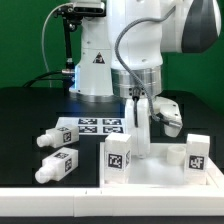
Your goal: Assemble square table
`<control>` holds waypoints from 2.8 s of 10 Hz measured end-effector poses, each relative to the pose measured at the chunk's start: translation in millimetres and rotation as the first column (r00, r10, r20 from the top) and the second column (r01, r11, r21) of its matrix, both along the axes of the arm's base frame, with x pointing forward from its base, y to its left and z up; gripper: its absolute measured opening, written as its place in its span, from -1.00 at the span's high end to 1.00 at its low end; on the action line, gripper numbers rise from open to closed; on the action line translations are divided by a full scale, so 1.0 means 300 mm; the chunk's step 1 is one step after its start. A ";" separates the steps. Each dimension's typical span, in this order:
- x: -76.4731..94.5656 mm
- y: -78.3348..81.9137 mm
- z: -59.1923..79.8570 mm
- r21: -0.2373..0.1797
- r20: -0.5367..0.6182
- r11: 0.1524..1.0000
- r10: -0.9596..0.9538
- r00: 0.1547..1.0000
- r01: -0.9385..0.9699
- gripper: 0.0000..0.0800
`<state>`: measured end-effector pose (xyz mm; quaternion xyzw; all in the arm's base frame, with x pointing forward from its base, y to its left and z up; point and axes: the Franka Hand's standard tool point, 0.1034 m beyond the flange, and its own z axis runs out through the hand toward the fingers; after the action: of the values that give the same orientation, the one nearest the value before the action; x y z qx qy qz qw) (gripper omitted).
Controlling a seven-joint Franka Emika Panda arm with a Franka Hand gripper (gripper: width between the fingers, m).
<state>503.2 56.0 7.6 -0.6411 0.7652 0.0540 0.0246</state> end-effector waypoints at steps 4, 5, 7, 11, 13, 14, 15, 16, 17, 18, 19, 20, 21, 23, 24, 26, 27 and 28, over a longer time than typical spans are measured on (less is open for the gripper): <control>-0.047 -0.031 0.045 0.004 0.031 0.980 0.198 0.980 -0.198 0.85; -0.078 -0.057 0.052 -0.009 0.047 0.954 0.299 0.953 -0.299 0.87; -0.095 -0.141 0.033 -0.106 0.087 0.853 0.519 0.850 -0.510 0.87; -0.099 -0.187 0.027 -0.119 0.076 0.773 0.633 0.771 -0.623 0.87; -0.098 -0.256 0.026 -0.152 0.063 0.645 0.762 0.644 -0.749 0.86; -0.075 -0.295 0.038 -0.169 0.063 0.536 0.844 0.533 -0.827 0.86; -0.058 -0.328 0.041 -0.216 0.048 0.419 0.907 0.419 -0.882 0.86; -0.066 -0.321 0.034 -0.207 0.045 0.394 0.918 0.394 -0.895 0.86; -0.066 -0.324 0.034 -0.208 0.037 0.331 0.943 0.331 -0.920 0.87; -0.066 -0.328 0.033 -0.207 0.026 0.254 0.967 0.255 -0.945 0.87; -0.057 -0.333 0.035 -0.201 0.014 0.148 0.989 0.148 -0.968 0.87; -0.020 -0.348 0.044 -0.197 0.003 0.003 1.000 0.002 -0.980 0.87; 0.006 -0.380 0.042 -0.205 -0.035 -0.238 0.971 -0.235 -0.950 0.87; 0.003 -0.388 0.037 -0.188 -0.048 -0.358 0.933 -0.356 -0.914 0.87; 0.007 -0.388 0.038 -0.180 -0.057 -0.422 0.906 -0.419 -0.889 0.87; 0.093 -0.295 0.063 -0.194 -0.058 -0.477 0.878 -0.475 -0.857 0.87; 0.140 -0.298 0.071 -0.219 -0.093 -0.492 0.870 -0.484 -0.843 0.87; 0.146 -0.307 0.071 -0.218 -0.117 -0.554 0.832 -0.542 -0.804 0.87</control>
Offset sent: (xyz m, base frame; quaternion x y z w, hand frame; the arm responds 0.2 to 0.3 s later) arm -0.0369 -0.0195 0.0253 -0.0031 -0.0001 -0.1244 0.9922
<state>547.0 -36.1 28.9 -0.9756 -0.1995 -0.0770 -0.0493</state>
